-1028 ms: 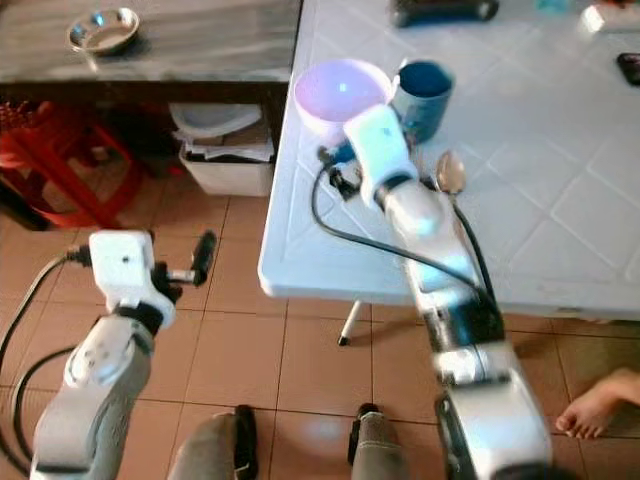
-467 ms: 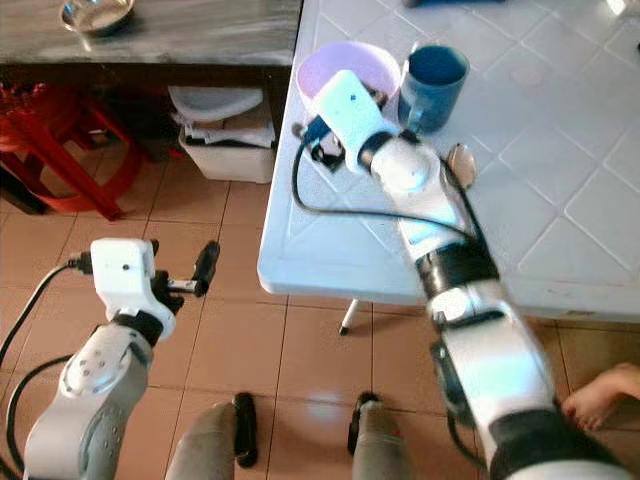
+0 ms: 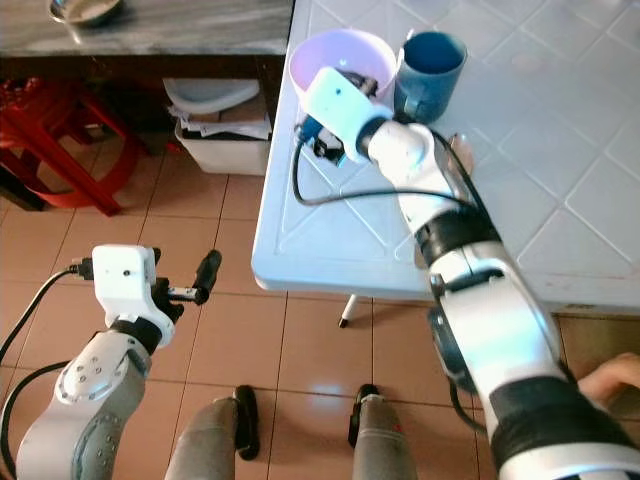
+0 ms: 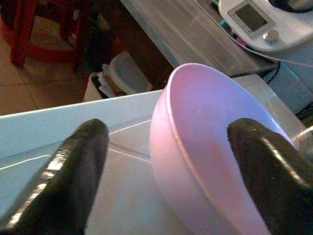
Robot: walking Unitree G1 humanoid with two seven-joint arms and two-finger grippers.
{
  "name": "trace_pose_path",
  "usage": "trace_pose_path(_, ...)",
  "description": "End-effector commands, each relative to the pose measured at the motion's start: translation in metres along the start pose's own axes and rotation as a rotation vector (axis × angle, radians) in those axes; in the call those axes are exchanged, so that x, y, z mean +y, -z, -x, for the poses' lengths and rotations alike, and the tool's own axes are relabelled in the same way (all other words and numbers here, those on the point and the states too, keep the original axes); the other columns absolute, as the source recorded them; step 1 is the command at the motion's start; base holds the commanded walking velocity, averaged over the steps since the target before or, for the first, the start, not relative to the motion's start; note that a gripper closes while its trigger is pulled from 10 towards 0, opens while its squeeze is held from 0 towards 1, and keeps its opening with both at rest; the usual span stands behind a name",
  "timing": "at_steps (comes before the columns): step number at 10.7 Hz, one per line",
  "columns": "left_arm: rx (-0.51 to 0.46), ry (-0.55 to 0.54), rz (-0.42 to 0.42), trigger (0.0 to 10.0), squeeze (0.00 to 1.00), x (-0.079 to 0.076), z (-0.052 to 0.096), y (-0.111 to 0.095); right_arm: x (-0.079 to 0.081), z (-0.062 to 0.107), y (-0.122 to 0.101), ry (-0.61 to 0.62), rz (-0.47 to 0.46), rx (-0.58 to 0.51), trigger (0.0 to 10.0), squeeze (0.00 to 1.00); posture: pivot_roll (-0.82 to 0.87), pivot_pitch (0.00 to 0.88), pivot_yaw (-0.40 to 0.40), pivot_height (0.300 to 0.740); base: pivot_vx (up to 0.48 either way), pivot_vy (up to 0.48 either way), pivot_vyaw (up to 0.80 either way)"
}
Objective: Setting the table
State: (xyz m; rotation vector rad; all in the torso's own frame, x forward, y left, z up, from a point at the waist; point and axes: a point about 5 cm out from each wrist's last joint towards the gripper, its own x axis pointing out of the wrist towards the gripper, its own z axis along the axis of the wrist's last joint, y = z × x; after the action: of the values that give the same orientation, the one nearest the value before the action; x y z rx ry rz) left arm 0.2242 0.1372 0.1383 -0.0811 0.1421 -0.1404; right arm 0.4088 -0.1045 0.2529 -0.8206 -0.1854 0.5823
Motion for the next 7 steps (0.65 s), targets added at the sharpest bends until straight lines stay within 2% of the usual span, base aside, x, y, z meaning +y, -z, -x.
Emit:
trace_pose_path(1, 0.019, -0.007, -0.003, 10.0, 0.00, 0.003, 0.005, 0.002, 0.000, -0.004, -0.007, -0.027, 0.054, -0.006, 0.0, 0.00, 0.13, 0.333, 0.088, 0.740, 0.000, 0.000, 0.00)
trace_pose_path(4, 0.026, -0.003, -0.006, 10.0, 0.00, 0.003, 0.004, 0.001, -0.002, -0.003, -0.001, -0.075, 0.130, 0.040, 0.0, 0.00, 0.13, 0.333, 0.090, 0.740, 0.000, 0.000, 0.00)
trace_pose_path(7, 0.029, 0.000, -0.009, 10.0, 0.00, 0.003, 0.002, 0.002, -0.008, -0.001, 0.005, -0.072, 0.147, 0.078, 0.0, 0.00, 0.13, 0.316, 0.093, 0.740, 0.000, 0.000, 0.00)
